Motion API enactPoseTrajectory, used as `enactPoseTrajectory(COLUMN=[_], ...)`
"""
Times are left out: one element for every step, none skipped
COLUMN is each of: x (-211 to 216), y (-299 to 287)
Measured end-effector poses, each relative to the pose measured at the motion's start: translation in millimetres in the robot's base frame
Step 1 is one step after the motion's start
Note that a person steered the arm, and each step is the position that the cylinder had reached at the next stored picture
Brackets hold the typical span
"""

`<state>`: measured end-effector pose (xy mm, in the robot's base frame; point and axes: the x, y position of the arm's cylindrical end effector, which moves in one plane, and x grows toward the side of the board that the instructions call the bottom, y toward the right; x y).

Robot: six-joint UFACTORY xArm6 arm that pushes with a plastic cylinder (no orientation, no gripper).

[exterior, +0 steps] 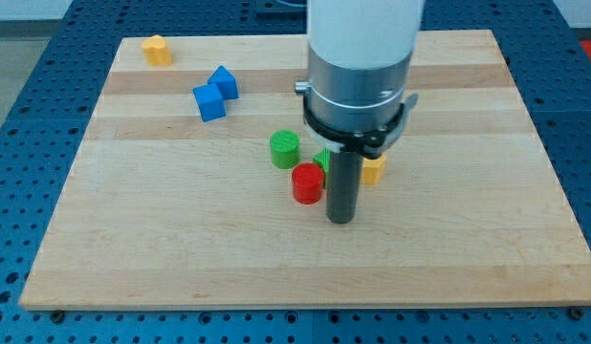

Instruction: Move the red circle left to the red star

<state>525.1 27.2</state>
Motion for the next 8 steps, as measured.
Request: enactPoseTrajectory(x=[-2, -7, -8, -12, -32, -52, -74, -95], y=[-29, -46, -39, -30, -30, -29, -29, -29])
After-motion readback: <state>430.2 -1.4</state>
